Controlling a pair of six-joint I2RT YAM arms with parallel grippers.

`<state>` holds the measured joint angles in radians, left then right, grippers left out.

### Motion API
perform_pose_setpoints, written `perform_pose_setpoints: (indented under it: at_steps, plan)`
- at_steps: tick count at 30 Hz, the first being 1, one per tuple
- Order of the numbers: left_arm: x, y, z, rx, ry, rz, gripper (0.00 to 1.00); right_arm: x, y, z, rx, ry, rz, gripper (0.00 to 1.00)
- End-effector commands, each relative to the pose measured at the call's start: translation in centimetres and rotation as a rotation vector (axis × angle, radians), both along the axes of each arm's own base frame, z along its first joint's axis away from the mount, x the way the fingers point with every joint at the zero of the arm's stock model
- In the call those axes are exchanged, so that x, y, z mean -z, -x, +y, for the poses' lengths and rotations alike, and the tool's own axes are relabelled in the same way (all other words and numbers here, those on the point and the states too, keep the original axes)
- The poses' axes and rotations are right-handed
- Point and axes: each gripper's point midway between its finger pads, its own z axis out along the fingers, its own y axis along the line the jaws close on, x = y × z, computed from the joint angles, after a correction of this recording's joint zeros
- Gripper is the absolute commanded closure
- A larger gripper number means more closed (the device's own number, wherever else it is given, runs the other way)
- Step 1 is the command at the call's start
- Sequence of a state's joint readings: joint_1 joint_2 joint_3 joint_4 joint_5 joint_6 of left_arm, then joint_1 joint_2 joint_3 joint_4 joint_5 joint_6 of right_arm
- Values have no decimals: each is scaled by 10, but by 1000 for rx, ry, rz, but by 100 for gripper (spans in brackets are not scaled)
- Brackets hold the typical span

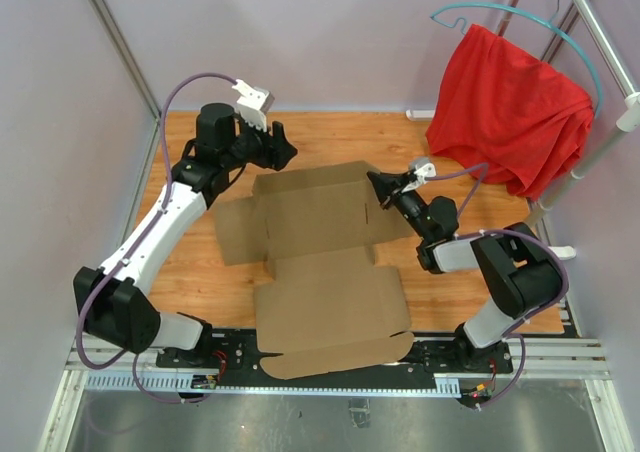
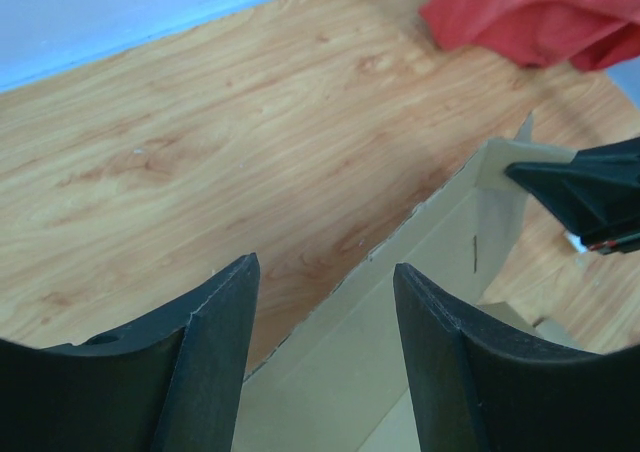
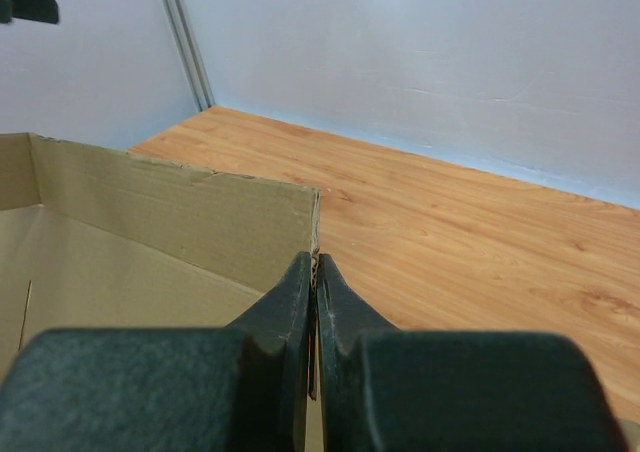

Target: Fold the paper box

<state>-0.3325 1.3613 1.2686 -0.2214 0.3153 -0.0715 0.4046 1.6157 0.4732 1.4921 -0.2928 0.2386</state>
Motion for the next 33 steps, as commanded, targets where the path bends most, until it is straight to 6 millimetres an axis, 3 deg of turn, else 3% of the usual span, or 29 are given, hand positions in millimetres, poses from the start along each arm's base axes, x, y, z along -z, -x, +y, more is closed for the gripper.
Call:
perform_pose_setpoints:
  at_steps: [1,6,17,24,28,33]
  plan:
    - [19,5,-2,40,-75,13,38,-20,17,11,-57,-3,-88,98]
    - [38,3,-6,54,-119,23,38,-27,27,13,-83,3,-107,98]
    - [43,32,-22,193,-60,-11,42,-28,32,13,-98,27,-99,97]
    - [68,34,-19,188,-87,37,47,-29,33,15,-108,24,-96,96]
    - [73,31,-17,163,-110,42,59,-26,32,17,-121,35,-74,94]
    - [73,33,-17,145,-147,25,77,-24,35,17,-127,50,-38,78]
